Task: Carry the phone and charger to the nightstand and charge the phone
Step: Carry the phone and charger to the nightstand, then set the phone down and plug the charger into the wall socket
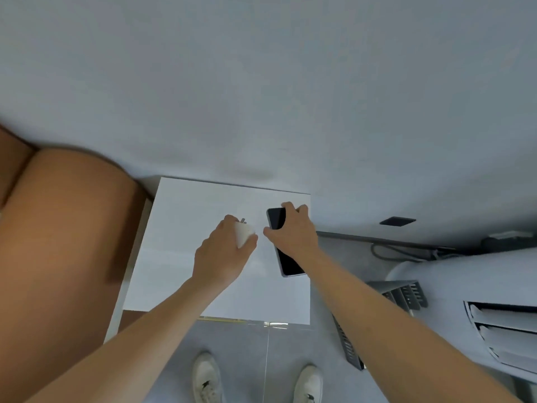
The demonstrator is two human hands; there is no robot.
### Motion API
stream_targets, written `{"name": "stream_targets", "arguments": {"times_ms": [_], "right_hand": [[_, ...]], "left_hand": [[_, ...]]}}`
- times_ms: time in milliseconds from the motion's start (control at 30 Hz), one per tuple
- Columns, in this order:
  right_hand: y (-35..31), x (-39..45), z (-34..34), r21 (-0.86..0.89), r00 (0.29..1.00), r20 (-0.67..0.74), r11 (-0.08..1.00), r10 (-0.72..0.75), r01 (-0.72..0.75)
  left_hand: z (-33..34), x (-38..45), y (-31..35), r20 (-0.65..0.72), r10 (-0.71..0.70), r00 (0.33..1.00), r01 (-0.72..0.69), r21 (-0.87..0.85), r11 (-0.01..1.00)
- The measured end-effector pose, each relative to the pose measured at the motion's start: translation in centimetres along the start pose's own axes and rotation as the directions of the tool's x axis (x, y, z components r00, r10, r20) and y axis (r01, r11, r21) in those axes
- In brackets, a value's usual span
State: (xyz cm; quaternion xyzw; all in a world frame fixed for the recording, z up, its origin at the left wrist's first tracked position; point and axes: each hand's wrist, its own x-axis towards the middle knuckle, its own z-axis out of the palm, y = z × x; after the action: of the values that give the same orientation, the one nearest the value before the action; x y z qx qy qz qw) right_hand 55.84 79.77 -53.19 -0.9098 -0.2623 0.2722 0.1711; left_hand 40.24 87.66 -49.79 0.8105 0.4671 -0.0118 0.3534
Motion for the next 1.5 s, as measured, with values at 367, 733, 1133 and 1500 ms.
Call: {"name": "stream_targets", "arguments": {"times_ms": [367,733,1133,1500], "right_hand": [[0.5,7.9,8.1,-0.095,0.993,-0.104,0.994,-0.055,0.045],[-1.6,9.8,10.1,-0.161,0.96,-0.278,0.987,-0.033,-0.013],[-1.6,9.8,9.7,-0.083,0.961,-0.277,0.996,0.003,-0.027],[-1.7,1.0,5.5,0.635,0.969,0.187,0.733,0.161,-0.244]], "left_hand": [[6.3,4.6,-5.2,-0.016,-0.069,0.998,0.069,-0.009,0.998],[6.4,6.1,-5.5,-0.037,-0.06,0.998,0.058,-0.04,0.998],[6.4,6.5,-6.3,-0.049,-0.051,0.998,0.049,-0.028,0.998],[5.2,3.7,-3.3,-0.045,0.023,0.999,-0.031,-0.173,0.984]]}}
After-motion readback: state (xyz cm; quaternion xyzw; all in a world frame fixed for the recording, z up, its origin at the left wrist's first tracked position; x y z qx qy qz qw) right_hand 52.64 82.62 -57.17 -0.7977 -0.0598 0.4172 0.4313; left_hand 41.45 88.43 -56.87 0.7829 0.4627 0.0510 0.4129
